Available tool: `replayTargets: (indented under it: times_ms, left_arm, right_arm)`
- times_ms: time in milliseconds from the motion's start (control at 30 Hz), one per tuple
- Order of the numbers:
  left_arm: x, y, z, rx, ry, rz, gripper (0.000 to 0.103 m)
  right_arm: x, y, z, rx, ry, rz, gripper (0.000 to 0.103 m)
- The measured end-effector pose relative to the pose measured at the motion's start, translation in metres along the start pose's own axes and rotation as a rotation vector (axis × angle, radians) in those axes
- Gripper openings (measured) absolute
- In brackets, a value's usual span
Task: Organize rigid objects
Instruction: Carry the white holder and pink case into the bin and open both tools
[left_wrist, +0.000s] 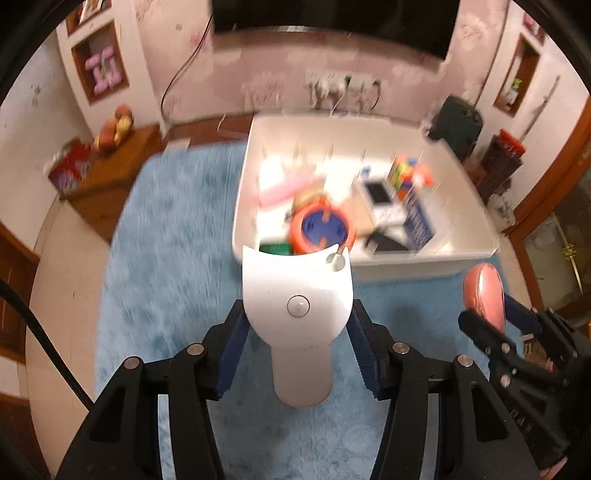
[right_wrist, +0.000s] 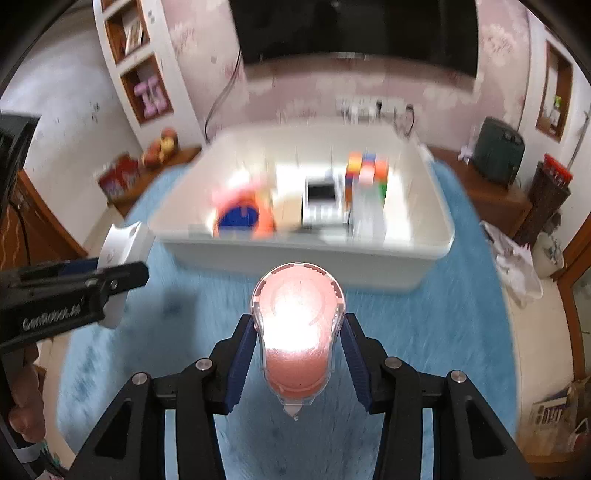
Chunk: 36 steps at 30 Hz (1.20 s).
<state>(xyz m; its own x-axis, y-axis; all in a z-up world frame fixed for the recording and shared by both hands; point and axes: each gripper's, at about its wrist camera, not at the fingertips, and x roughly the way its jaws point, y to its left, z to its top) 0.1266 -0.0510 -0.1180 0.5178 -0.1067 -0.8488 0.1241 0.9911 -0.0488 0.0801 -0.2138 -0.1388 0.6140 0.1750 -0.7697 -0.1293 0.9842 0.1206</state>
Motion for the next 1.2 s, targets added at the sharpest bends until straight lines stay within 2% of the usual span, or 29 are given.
replayTargets:
  times_ms: [167,300,433,567,700,933,1000,1200]
  left_arm:
    - [-0.035,-0.002,0.050,0.024,-0.090,-0.027,0.057]
    - [-0.042,-0.007,0.091,0.037,-0.164,-0.039,0.058]
    - [-0.034,-0.009,0.120,0.040,-0.183,-0.043,0.058]
    - [-0.003,-0.010,0.146,0.052,-0.176,-0.006,0.058]
    - [0.048,-0.008,0.156,0.060,-0.096,0.014,0.058]
    - [0.130,-0.011,0.136,0.095,0.078,0.039,0.058]
    - [0.142,-0.012,0.129,0.105,0.110,0.043,0.058]
    - [0.159,-0.014,0.114,0.120,0.166,0.048,0.058]
  right_arm:
    - [-0.033,-0.002,0.062,-0.003,-0.104,-0.009,0.048]
    - [-0.052,-0.007,0.110,-0.006,-0.185,-0.039,0.048]
    - [-0.048,-0.012,0.155,0.008,-0.221,-0.077,0.048]
    - [-0.019,-0.014,0.179,0.018,-0.205,-0.101,0.048]
    - [0.025,-0.016,0.179,0.035,-0.128,-0.107,0.048]
    - [0.112,-0.012,0.134,0.046,0.100,-0.098,0.048]
    - [0.132,-0.008,0.118,0.038,0.168,-0.093,0.048]
    - [0.154,-0.005,0.095,0.020,0.260,-0.092,0.048]
